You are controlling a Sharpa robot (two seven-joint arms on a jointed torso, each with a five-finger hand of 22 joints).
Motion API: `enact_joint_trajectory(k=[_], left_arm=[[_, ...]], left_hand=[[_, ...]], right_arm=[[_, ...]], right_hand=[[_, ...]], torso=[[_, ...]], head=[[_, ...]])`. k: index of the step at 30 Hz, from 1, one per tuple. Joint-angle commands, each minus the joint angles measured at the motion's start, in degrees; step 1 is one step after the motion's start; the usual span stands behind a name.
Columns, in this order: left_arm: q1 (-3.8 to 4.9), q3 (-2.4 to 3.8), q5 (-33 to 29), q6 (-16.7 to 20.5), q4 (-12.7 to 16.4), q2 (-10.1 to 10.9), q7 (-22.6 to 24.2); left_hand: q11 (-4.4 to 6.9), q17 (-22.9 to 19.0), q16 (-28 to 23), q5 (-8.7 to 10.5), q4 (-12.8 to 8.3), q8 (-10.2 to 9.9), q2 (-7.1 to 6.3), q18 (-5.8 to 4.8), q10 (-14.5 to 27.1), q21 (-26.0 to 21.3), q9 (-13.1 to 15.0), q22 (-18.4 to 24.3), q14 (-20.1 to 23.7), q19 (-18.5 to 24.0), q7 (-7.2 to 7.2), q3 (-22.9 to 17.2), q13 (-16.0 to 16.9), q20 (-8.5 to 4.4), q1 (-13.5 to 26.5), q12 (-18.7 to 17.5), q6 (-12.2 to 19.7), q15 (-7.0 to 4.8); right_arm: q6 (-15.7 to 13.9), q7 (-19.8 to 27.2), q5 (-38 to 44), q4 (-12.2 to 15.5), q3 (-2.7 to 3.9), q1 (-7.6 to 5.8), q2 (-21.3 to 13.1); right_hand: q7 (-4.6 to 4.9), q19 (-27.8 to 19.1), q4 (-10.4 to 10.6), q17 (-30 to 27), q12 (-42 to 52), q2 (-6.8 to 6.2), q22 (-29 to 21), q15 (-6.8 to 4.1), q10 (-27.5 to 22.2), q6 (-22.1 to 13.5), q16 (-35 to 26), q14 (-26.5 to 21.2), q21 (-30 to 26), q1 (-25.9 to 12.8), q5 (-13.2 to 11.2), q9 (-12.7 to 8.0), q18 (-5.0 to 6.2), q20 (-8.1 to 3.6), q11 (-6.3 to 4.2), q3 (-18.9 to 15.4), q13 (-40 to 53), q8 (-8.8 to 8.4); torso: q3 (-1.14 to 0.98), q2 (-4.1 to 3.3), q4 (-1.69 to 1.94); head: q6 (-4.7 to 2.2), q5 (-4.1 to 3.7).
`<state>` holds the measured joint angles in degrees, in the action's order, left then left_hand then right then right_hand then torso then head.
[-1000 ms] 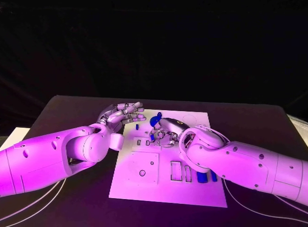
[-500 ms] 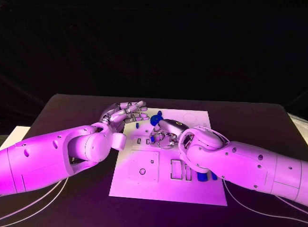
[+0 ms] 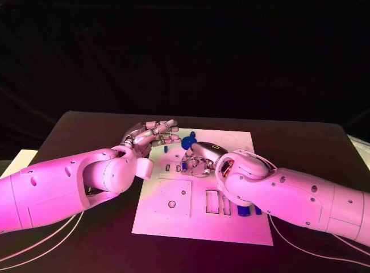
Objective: Assemble the parts on the task board
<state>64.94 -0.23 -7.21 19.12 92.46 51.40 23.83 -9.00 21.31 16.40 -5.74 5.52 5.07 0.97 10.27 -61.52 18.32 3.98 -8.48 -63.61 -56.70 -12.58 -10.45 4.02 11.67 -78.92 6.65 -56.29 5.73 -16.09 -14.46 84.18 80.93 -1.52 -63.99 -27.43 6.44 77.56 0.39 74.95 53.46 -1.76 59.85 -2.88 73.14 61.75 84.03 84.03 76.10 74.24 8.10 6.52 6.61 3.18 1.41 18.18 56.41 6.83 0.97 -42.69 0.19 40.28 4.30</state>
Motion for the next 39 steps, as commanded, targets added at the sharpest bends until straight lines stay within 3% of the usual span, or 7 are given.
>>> enact_joint_trajectory(k=[1, 16, 29, 34, 39], left_arm=[[0.02, 0.03, -0.2, -1.0, 0.0, -0.1, 0.7], [0.01, 0.03, -0.2, -1.2, -0.3, -0.3, 0.5], [-0.01, 0.03, -0.2, -1.4, -0.7, -0.3, 0.4], [-0.04, 0.03, -0.2, -1.5, -0.7, -0.4, 0.4], [-0.05, 0.03, -0.2, -1.6, -0.8, -0.4, 0.4]], left_hand=[[-0.13, -0.1, -0.3, -0.22, 0.0, -0.4, -0.5, -0.14, 0.3, -0.4, 0.0, 0.1, 0.3, 0.5, -0.19, -0.4, -0.1, -0.01, 0.2, -0.1, 0.4, 0.03], [-0.13, -0.1, -0.3, -0.22, 0.0, -0.4, -0.5, -0.14, 0.3, -0.4, 0.0, 0.1, 0.3, 0.5, -0.19, -0.4, -0.1, -0.01, 0.2, -0.1, 0.4, 0.03], [-0.12, -0.1, -0.5, -0.21, 0.0, -0.3, -0.52, -0.1, 0.3, -0.4, 0.0, 0.1, 0.2, 0.5, -0.19, -0.4, -0.1, 0.03, 0.2, -0.1, 0.4, 0.02], [-0.12, -0.1, -0.5, -0.21, 0.0, -0.3, -0.52, -0.1, 0.3, -0.4, 0.0, 0.1, 0.2, 0.5, -0.19, -0.4, -0.1, 0.03, 0.2, -0.1, 0.4, 0.02], [-0.11, -0.1, -0.5, -0.22, -0.1, -0.3, -0.52, -0.07, 0.2, -0.4, 0.0, 0.1, 0.1, 0.5, -0.17, -0.5, -0.1, 0.04, 0.2, 0.0, 0.3, 0.01]], right_arm=[[1.3, -1.0, 1.6, -0.2, -0.2, 0.35, 0.0], [-0.2, -0.7, 2.1, -0.2, -0.24, 0.44, -0.1], [-3.3, -0.2, 2.3, 0.1, -0.25, 0.62, -0.2], [-5.4, 0.1, 2.3, 0.3, -0.25, 0.69, -0.3], [-9.9, 2.4, 2.4, 1.3, -0.24, 1.0, -0.9]], right_hand=[[0.07, -0.3, 0.0, 3.6, -0.5, -0.81, -0.1, 0.11, -0.4, 0.1, -0.1, 3.8, -0.4, -0.2, -0.4, -0.1, -0.88, 0.03, 0.04, -0.5, -0.2, -0.43], [1.14, -1.0, 0.2, 3.1, -3.4, -2.69, -1.3, 0.9, -2.7, -2.3, -0.4, 3.6, -1.1, -1.3, 0.9, -0.7, -0.68, 0.72, 0.97, -1.5, -2.4, -2.23], [1.35, -1.4, 1.2, 2.6, -3.8, -3.84, -2.2, 1.21, -3.3, -3.4, -0.8, 3.4, -1.6, -2.8, 0.0, -1.0, -0.51, 1.09, 1.28, -3.7, -3.0, -2.82], [1.51, -1.6, 2.3, 2.5, -4.2, -4.55, -2.4, 1.4, -4.0, -4.6, -0.9, 3.4, -1.8, -4.0, 0.9, -1.4, -0.47, 1.26, 1.5, -5.8, -3.5, -3.09], [1.56, -1.6, 2.8, 2.5, -3.9, -4.65, -2.4, 1.46, -4.1, -5.0, -0.9, 3.4, -1.8, -4.3, 1.1, -1.5, -0.46, 1.33, 1.56, -6.8, -3.3, -3.02]], torso=[[0.03, 0.01, 0.02], [0.07, 0.0, 0.05], [0.1, -0.01, 0.05], [0.11, -0.01, 0.04], [0.08, -0.01, 0.08]], head=[[0.09, 0.04], [0.2, -0.07], [0.13, -0.35], [0.11, -0.42], [0.12, -0.48]])
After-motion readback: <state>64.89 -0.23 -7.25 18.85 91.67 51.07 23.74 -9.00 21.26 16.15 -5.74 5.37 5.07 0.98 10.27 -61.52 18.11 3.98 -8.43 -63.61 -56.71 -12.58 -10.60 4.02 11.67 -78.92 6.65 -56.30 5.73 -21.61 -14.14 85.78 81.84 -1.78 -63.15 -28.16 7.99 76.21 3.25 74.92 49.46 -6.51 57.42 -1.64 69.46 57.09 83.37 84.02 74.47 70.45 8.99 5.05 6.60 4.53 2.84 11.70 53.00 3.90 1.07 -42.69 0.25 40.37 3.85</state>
